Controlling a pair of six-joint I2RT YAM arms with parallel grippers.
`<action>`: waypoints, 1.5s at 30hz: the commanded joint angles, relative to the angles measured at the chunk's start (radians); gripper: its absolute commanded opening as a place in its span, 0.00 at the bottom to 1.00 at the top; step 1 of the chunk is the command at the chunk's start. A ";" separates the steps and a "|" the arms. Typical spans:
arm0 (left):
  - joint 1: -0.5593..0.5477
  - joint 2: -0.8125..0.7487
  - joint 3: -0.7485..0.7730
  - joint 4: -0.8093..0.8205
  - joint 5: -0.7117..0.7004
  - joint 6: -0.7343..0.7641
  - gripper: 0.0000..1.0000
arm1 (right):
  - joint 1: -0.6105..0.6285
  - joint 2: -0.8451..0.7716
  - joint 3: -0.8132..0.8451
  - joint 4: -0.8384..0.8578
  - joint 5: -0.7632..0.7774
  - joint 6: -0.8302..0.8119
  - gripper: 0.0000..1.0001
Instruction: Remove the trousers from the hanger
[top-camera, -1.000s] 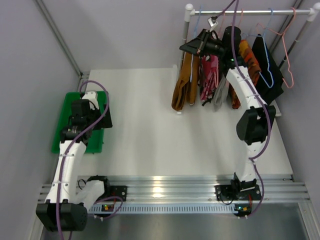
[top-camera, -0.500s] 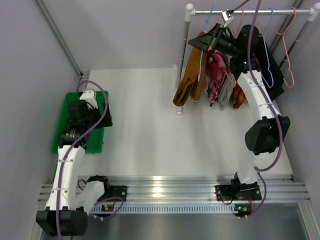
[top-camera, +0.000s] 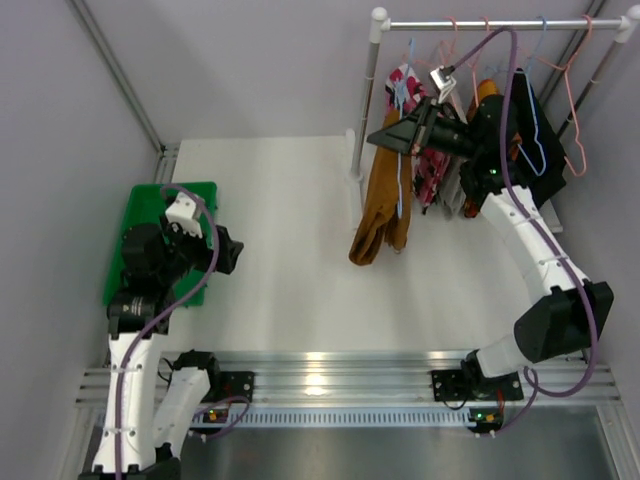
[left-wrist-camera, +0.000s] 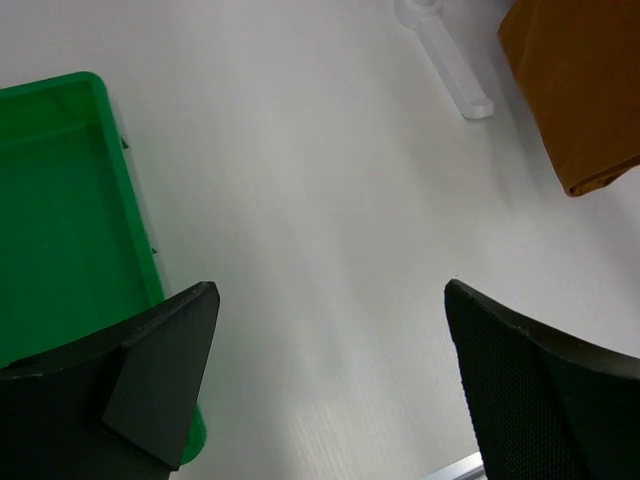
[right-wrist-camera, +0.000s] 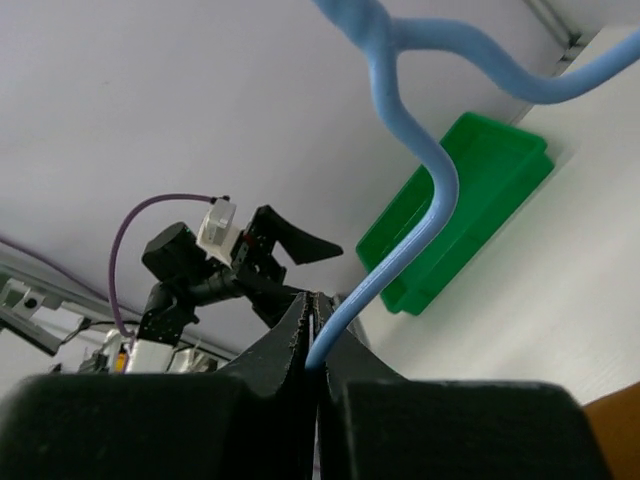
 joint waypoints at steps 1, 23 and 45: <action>0.002 -0.101 -0.056 0.027 0.129 0.065 0.99 | 0.081 -0.134 0.006 0.041 0.053 -0.170 0.00; 0.002 -0.154 0.020 0.105 0.290 -0.088 0.99 | 0.533 0.077 0.458 -0.414 0.577 -0.296 0.00; -0.015 -0.042 -0.095 0.415 0.084 0.046 0.99 | 0.602 0.485 0.983 -0.328 0.958 -0.149 0.00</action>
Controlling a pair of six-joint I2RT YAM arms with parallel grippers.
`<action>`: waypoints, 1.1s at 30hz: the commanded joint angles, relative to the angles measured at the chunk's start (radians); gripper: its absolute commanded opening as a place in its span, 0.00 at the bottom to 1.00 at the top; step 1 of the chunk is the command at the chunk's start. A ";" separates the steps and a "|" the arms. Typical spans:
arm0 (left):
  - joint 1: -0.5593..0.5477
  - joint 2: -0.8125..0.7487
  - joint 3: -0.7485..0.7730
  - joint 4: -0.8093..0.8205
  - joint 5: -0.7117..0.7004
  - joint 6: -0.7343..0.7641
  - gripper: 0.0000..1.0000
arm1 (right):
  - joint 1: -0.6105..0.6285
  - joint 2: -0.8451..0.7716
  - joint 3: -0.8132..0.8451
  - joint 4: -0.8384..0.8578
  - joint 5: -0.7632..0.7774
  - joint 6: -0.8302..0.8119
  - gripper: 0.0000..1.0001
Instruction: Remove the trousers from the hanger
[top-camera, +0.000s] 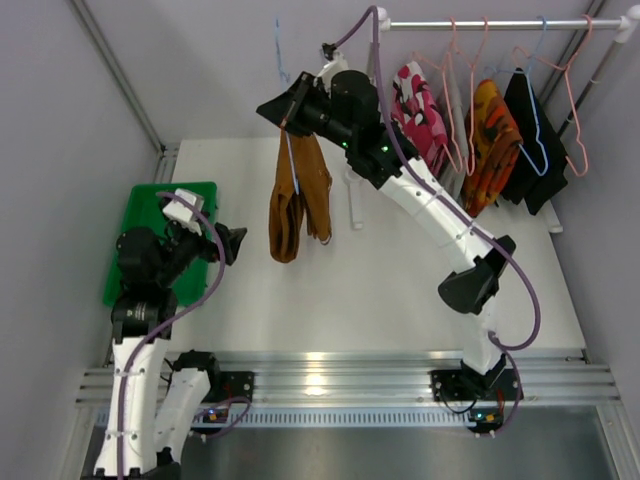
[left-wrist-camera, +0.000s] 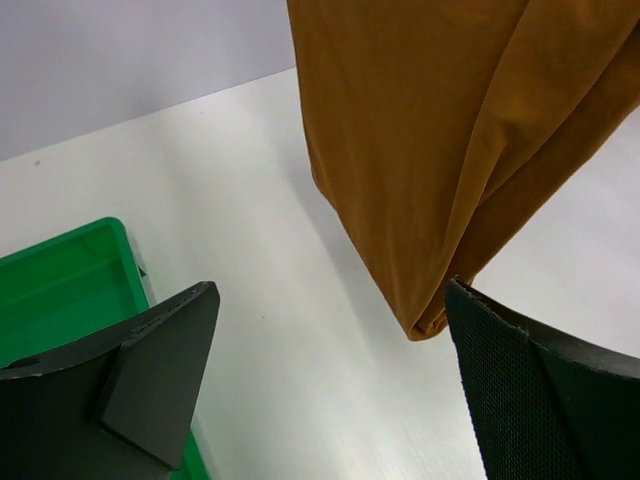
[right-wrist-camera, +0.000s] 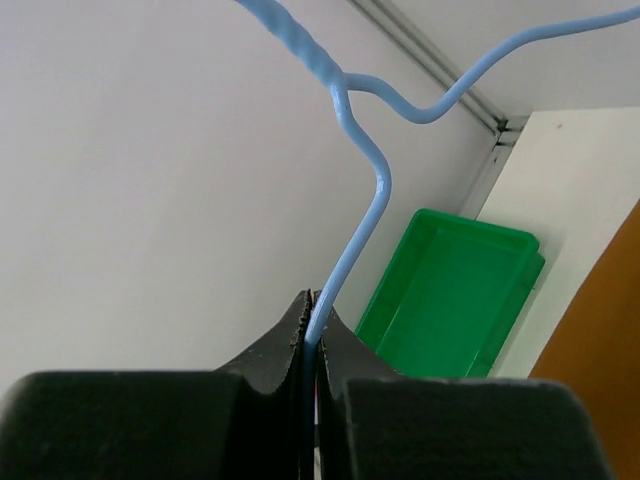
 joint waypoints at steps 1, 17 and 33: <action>-0.032 0.048 -0.025 0.171 -0.044 0.008 0.99 | 0.044 -0.013 0.120 0.221 0.099 0.019 0.00; -0.333 0.256 -0.134 0.558 -0.488 0.057 0.99 | 0.075 0.021 0.157 0.320 0.238 -0.022 0.00; -0.333 0.390 -0.073 0.672 -0.515 -0.001 0.97 | 0.080 -0.025 0.134 0.239 0.143 0.093 0.00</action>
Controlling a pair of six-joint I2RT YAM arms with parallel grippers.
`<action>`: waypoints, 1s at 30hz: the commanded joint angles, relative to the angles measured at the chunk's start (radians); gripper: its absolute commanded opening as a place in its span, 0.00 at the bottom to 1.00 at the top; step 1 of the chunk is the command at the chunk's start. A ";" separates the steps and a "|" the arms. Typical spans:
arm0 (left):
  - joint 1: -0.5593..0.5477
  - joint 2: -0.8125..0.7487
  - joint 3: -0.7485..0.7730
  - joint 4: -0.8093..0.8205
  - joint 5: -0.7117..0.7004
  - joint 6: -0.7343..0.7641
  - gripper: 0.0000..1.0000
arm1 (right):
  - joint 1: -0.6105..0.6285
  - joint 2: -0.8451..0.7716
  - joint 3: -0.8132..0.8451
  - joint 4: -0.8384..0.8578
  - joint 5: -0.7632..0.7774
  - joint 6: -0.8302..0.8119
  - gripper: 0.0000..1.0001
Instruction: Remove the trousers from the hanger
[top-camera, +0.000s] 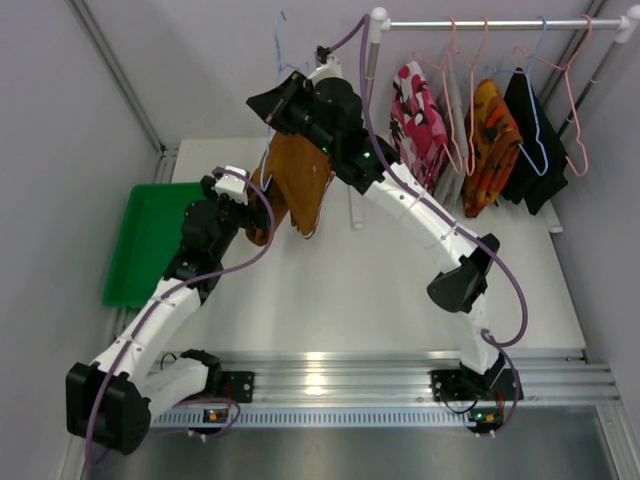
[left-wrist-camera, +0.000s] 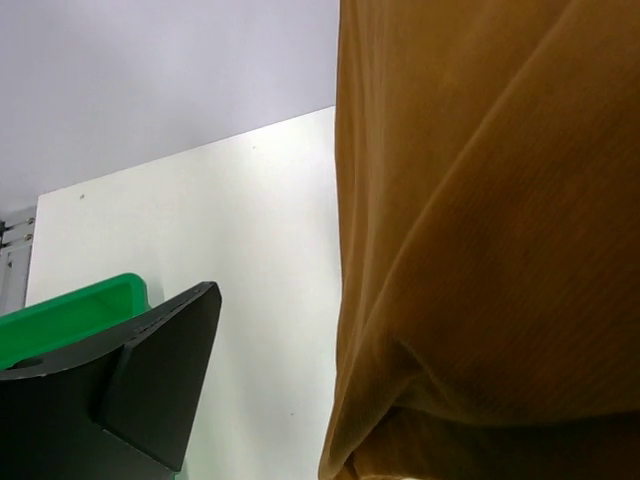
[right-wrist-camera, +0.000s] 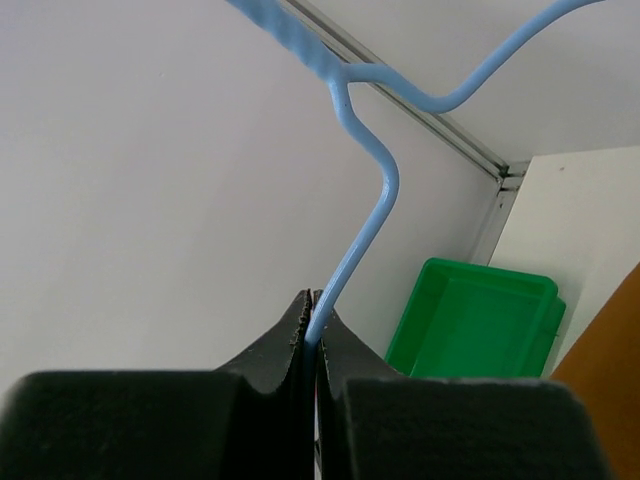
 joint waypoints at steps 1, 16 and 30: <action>-0.003 0.001 0.056 0.098 -0.003 -0.039 0.98 | 0.027 -0.105 0.073 0.140 -0.051 0.054 0.00; -0.001 -0.037 0.100 0.052 0.023 -0.081 0.06 | 0.001 -0.167 -0.002 0.110 -0.075 0.035 0.00; 0.000 -0.180 0.463 -0.274 0.066 -0.266 0.00 | -0.134 -0.387 -0.634 0.238 -0.411 -0.225 0.00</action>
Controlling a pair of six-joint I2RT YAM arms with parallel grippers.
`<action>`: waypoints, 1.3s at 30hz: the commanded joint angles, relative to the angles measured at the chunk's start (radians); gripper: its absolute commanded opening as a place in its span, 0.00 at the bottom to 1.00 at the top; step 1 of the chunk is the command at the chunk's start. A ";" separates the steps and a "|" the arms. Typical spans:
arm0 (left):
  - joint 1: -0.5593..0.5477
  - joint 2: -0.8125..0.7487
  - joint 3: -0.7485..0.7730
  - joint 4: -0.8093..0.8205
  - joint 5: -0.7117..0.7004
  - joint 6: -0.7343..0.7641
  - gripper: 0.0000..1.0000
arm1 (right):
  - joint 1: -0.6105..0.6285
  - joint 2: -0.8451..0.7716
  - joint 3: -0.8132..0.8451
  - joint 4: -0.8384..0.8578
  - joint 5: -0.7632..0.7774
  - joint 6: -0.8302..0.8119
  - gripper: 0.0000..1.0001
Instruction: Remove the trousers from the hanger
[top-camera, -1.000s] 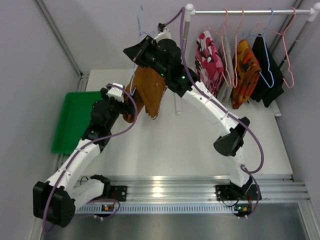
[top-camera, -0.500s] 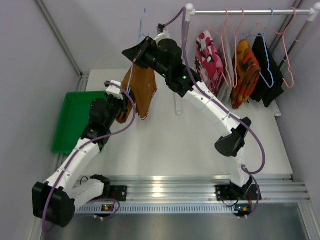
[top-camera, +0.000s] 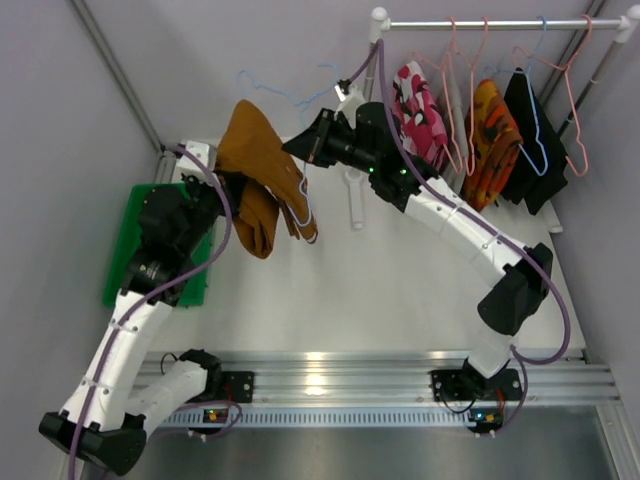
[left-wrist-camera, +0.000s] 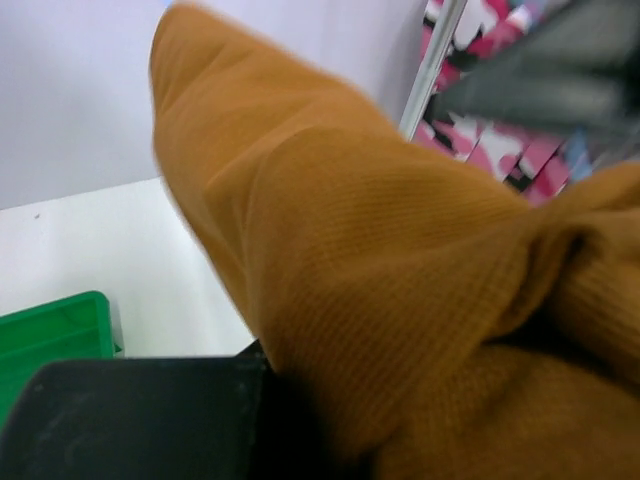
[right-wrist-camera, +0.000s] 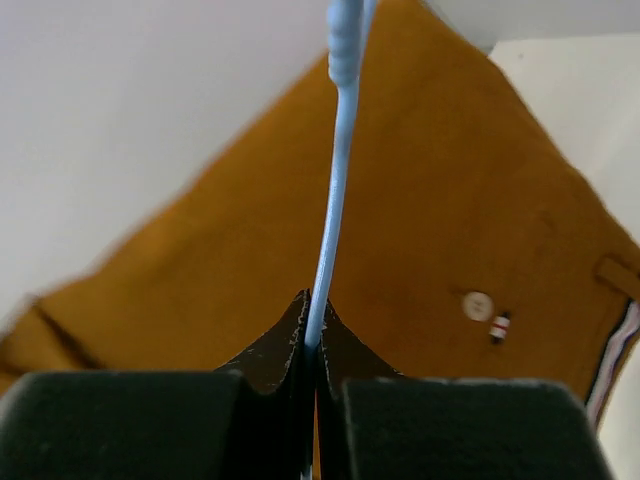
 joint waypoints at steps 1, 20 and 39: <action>0.003 -0.050 0.186 0.090 -0.013 -0.128 0.00 | -0.013 -0.065 -0.071 0.121 -0.109 -0.143 0.00; 0.042 0.053 0.694 0.053 -0.162 -0.222 0.00 | 0.050 -0.012 -0.206 -0.009 -0.022 -0.318 0.00; 0.459 -0.435 0.238 0.101 -0.615 0.218 0.00 | 0.057 -0.022 -0.177 -0.018 -0.047 -0.375 0.00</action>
